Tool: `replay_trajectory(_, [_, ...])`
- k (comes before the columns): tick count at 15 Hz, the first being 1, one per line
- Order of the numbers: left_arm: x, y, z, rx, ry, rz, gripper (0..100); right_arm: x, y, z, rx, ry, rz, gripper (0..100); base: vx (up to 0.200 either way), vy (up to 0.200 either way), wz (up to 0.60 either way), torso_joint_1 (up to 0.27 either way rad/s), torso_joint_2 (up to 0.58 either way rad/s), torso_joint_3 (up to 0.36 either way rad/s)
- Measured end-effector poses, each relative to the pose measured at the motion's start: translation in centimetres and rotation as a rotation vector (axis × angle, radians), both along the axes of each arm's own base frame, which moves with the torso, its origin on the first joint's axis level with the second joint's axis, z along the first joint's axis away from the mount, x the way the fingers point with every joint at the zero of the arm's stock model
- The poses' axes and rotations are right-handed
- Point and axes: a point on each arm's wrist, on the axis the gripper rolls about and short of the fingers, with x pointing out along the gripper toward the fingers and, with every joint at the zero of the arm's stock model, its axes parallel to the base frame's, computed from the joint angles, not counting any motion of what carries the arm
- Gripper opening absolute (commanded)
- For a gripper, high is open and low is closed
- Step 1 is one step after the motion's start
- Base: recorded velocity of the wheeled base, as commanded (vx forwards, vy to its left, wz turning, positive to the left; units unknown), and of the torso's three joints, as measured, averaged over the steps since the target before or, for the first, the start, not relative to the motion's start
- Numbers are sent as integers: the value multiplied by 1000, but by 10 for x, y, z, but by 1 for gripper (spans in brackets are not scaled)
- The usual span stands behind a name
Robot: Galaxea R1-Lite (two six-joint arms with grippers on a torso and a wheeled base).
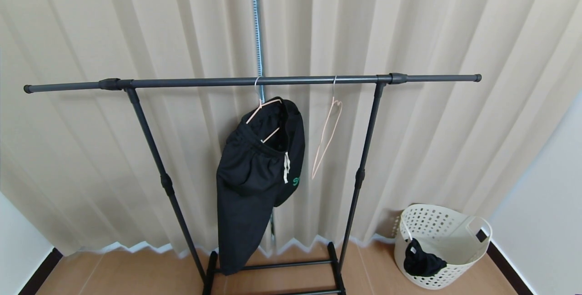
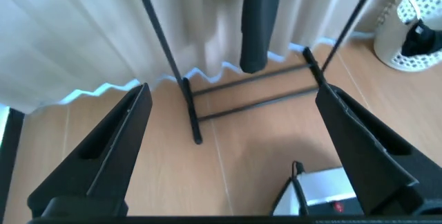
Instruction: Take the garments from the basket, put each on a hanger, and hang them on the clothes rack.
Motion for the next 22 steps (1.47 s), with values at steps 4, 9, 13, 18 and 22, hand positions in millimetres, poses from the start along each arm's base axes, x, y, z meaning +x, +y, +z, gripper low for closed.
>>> replay_trajectory(4, [-5, 3, 1, -12, -61, 99, 100, 0, 0, 0, 0, 0, -1, 100, 0, 0, 0, 0, 0, 0])
replay_trajectory(9, [-23, 5, 2, -18, -257, 240, 100, -2, -2, 0, 1, -25, -98, 100, 0, 0, 0, 0, 0, 0])
replay_trajectory(13, [-37, 2, -8, -129, -338, 166, 100, -7, -2, -1, 8, -80, -223, 100, 0, 0, 0, 0, 0, 0])
replay_trajectory(18, [-40, 2, -9, -105, -376, 141, 100, -16, -2, -4, 5, -187, -434, 100, 0, 0, 0, 0, 0, 0])
replay_trajectory(22, [-40, 1, -10, -117, -377, 86, 100, -19, -2, -5, 69, -203, -435, 100, 0, 0, 0, 0, 0, 0])
